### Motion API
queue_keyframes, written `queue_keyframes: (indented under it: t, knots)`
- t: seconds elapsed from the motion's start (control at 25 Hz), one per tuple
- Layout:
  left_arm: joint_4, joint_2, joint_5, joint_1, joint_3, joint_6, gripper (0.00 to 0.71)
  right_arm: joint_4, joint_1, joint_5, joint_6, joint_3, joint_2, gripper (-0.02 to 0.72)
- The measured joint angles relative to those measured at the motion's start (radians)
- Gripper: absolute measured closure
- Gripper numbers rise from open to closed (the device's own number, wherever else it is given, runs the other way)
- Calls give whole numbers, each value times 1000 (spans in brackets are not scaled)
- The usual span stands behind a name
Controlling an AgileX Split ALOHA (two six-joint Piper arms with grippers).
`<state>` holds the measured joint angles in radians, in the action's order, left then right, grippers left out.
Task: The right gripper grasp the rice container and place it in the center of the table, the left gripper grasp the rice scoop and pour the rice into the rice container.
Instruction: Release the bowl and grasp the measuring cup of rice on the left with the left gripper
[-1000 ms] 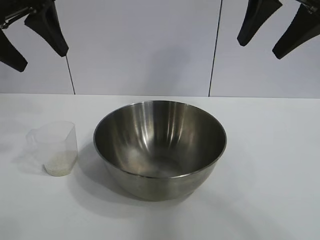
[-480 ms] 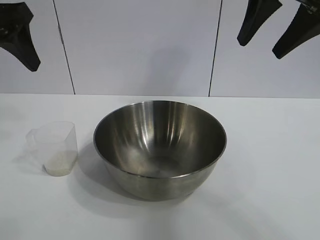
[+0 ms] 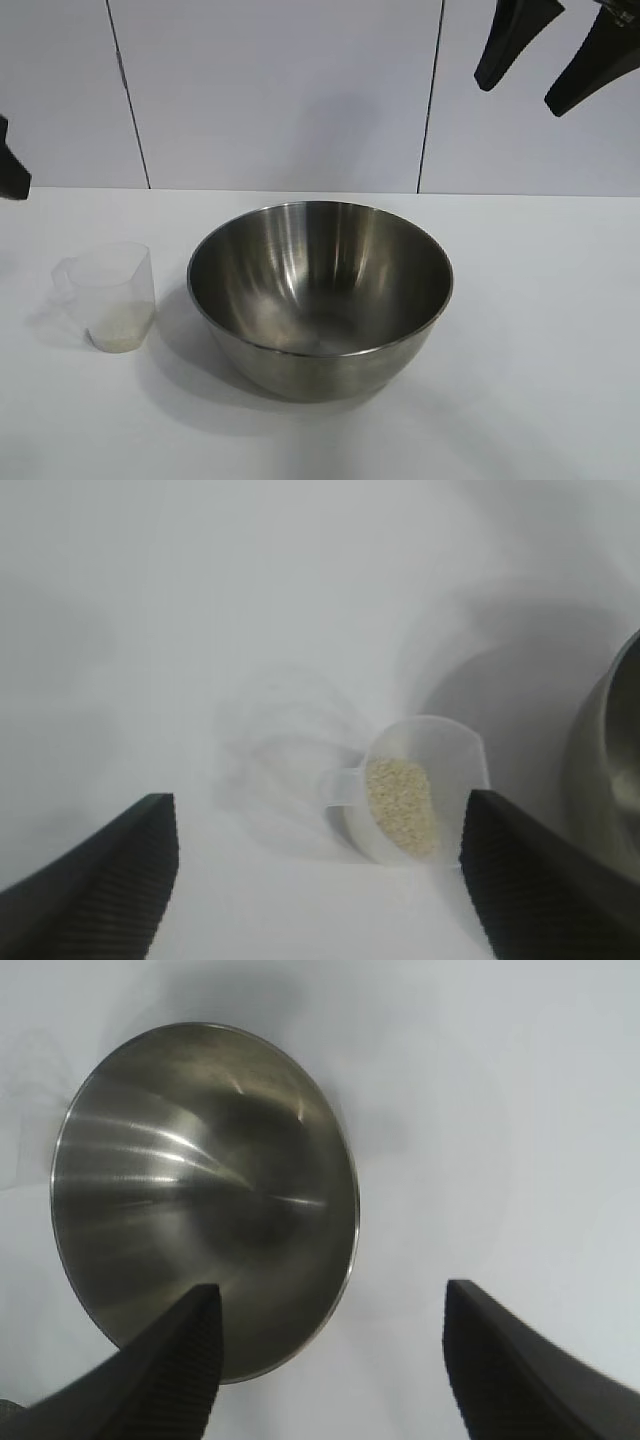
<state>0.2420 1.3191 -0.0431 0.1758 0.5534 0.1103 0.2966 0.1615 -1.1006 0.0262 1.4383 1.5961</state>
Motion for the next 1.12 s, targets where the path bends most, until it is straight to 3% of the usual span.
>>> queue_keyframes:
  t: [0.28, 0.44, 0.68, 0.84, 1.12]
  knots:
    - [-40, -5, 364, 0, -195, -21, 147, 0, 0, 2, 4, 0, 0, 261]
    - [-216, 36, 531, 7, -274, -126, 147, 0, 0, 16, 4, 0, 0, 261]
    - [-468, 188, 636, 9, -283, -197, 147, 0, 0, 19, 4, 0, 0, 261]
    - [-415, 290, 762, 9, -283, -294, 147, 0, 0, 19, 4, 0, 0, 261]
    - [-357, 440, 907, 9, -285, -289, 147, 0, 0, 19, 4, 0, 0, 261]
